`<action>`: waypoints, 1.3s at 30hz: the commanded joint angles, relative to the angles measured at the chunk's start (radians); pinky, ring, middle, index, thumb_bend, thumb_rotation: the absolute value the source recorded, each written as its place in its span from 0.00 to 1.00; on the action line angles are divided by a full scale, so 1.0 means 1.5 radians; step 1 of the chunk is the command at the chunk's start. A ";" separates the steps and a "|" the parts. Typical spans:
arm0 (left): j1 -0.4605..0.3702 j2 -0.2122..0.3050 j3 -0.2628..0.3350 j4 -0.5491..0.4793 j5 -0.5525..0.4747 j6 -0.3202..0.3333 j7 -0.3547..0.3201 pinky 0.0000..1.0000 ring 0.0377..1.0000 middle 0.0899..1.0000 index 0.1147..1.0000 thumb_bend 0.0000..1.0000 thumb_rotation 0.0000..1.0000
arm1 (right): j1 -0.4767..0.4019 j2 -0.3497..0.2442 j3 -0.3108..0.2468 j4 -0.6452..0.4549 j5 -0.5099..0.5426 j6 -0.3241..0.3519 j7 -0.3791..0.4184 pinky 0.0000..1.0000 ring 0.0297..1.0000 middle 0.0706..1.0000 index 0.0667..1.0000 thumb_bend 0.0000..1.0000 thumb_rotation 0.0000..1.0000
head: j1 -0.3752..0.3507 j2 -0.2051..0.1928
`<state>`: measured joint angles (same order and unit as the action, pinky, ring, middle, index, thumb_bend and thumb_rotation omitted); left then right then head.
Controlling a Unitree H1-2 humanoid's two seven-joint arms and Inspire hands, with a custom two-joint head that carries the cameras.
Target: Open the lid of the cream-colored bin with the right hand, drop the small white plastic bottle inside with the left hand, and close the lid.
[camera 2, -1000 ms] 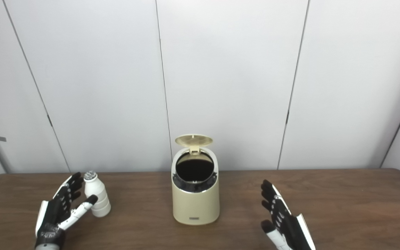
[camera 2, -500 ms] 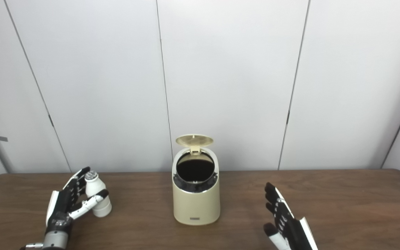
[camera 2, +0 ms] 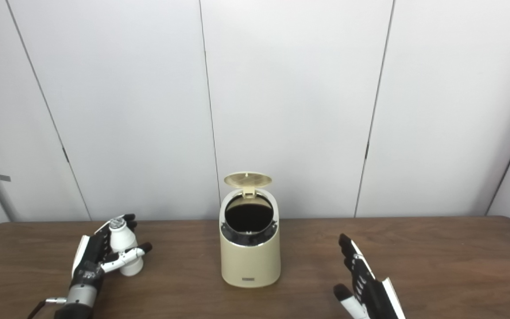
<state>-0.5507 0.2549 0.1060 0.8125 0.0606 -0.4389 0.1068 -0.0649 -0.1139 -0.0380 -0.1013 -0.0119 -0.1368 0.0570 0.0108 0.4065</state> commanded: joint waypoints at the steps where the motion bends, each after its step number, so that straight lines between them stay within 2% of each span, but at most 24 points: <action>1: 0.007 -0.018 -0.001 0.015 0.009 -0.020 0.038 0.57 0.60 0.58 0.56 0.98 0.04 | -0.010 0.000 -0.003 -0.025 0.002 -0.005 -0.005 0.97 0.97 0.96 0.95 0.91 0.78 | 0.001 0.000; 2: 0.006 -0.021 -0.002 0.014 0.025 -0.020 0.067 0.50 0.54 0.52 0.51 0.94 0.02 | -0.010 0.001 -0.003 -0.028 0.003 -0.002 -0.005 0.97 0.97 0.96 0.95 0.91 0.78 | 0.001 0.000; 3: 0.006 -0.023 -0.004 0.014 0.042 -0.020 0.097 0.47 0.50 0.48 0.47 0.74 0.01 | -0.009 0.001 -0.003 -0.030 0.000 -0.001 -0.006 0.97 0.98 0.96 0.95 0.91 0.78 | 0.001 0.000; 4: 0.005 -0.025 -0.007 0.013 0.058 -0.020 0.123 0.43 0.46 0.45 0.45 0.62 0.00 | -0.009 0.001 -0.003 -0.031 -0.001 -0.001 -0.007 0.97 0.97 0.96 0.95 0.91 0.78 | 0.000 0.001; 5: 0.004 -0.026 -0.011 0.013 0.071 -0.020 0.145 0.36 0.41 0.43 0.45 0.55 0.00 | -0.009 0.001 -0.003 -0.032 -0.003 -0.002 -0.007 0.97 0.97 0.96 0.95 0.91 0.79 | 0.000 0.001; 7: 0.002 -0.027 -0.014 0.013 0.082 -0.020 0.168 0.29 0.38 0.41 0.45 0.51 0.00 | -0.009 0.001 -0.003 -0.032 -0.001 0.000 -0.006 0.97 0.97 0.96 0.95 0.90 0.78 | 0.001 0.001; 8: 0.002 -0.027 -0.016 0.011 0.085 -0.020 0.175 0.24 0.35 0.40 0.46 0.50 0.00 | -0.008 0.001 -0.003 -0.031 -0.001 -0.001 -0.006 0.97 0.97 0.96 0.95 0.91 0.78 | 0.001 0.001; 14: 0.011 -0.024 -0.035 -0.017 0.095 -0.020 0.192 0.25 0.35 0.40 0.46 0.50 0.00 | -0.008 -0.001 -0.002 -0.027 -0.004 -0.005 -0.005 0.96 0.97 0.95 0.95 0.90 0.79 | 0.001 0.001; 18: 0.027 -0.016 -0.064 -0.066 0.129 -0.021 0.215 0.24 0.34 0.39 0.47 0.50 0.00 | -0.007 0.002 -0.002 -0.029 -0.005 -0.001 -0.007 0.96 0.97 0.96 0.95 0.89 0.79 | 0.000 0.000; 23: 0.054 0.007 -0.131 -0.175 0.217 -0.020 0.265 0.29 0.39 0.40 0.45 0.50 0.00 | -0.005 0.002 -0.001 -0.032 -0.012 0.001 -0.008 0.97 0.97 0.95 0.95 0.90 0.79 | -0.002 0.001; 31: 0.089 0.013 -0.201 -0.411 0.260 -0.021 0.256 0.33 0.41 0.44 0.43 0.50 0.00 | -0.006 0.006 -0.003 -0.027 -0.009 0.003 -0.009 0.97 0.97 0.95 0.94 0.91 0.77 | -0.003 -0.003; 36: 0.092 0.014 -0.235 -0.517 0.244 -0.020 0.223 0.34 0.42 0.45 0.40 0.50 0.00 | -0.005 0.005 -0.005 -0.019 -0.013 -0.002 -0.012 0.98 0.97 0.95 0.94 0.92 0.77 | -0.005 -0.005; 39: 0.083 0.014 -0.250 -0.562 0.269 -0.021 0.219 0.34 0.42 0.46 0.39 0.50 0.00 | -0.004 0.005 -0.007 -0.014 -0.017 -0.009 -0.017 0.97 0.96 0.95 0.94 0.90 0.77 | -0.004 -0.006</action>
<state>-0.3794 0.2652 -0.2712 0.0165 0.4448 -0.4523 0.4279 -0.0559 -0.1051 -0.0414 -0.1007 -0.0330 -0.1205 0.0437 0.0031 0.3973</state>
